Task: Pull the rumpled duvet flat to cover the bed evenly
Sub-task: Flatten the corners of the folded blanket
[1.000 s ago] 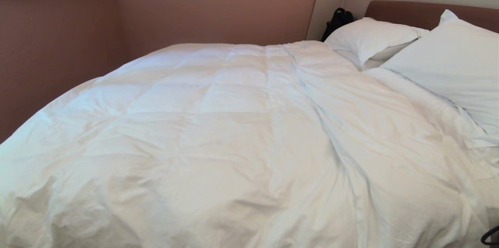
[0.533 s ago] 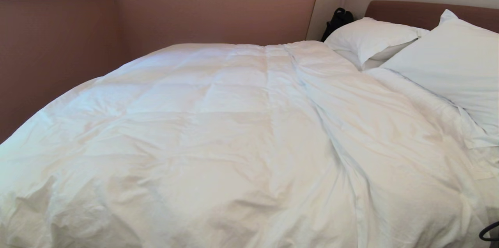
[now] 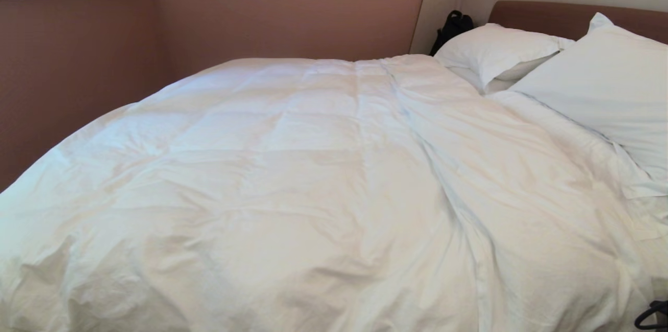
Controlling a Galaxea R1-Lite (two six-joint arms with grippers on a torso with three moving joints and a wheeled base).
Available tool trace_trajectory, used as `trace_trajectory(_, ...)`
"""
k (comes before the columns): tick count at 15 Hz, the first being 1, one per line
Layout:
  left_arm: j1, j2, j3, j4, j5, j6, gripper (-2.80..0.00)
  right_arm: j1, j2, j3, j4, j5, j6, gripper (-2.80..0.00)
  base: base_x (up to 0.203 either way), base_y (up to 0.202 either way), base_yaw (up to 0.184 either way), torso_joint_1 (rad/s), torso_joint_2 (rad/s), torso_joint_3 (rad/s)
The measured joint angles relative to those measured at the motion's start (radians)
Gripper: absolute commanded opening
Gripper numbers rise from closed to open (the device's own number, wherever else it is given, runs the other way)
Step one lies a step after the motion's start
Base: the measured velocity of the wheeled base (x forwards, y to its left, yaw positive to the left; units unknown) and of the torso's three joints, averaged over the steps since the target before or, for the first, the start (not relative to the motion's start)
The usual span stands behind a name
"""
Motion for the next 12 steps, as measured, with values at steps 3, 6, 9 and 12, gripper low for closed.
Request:
trace_trajectory(3,0.000,0.000,0.000,0.000,0.000,0.000,-2.80,0.000,0.009,0.020,0.000,0.071,-0.070,0.00,0.000,0.000,0.000,0.000,0.00,0.000)
trace_trajectory(6,0.000,0.000,0.000,0.000,0.000,0.000,-2.80,0.003,0.024,0.024,-0.001,0.138,-0.172,0.00,0.000,0.000,0.000,0.000,0.00,0.000)
trace_trajectory(9,0.000,0.000,0.000,0.000,0.000,0.000,-2.80,0.002,0.040,0.007,0.000,0.195,-0.251,0.00,0.000,0.000,0.000,0.000,0.00,0.000)
trace_trajectory(12,0.000,0.000,0.000,0.000,0.000,0.001,-2.80,0.006,0.083,-0.053,0.001,0.216,-0.299,0.00,0.000,0.000,0.000,0.000,0.00,0.000)
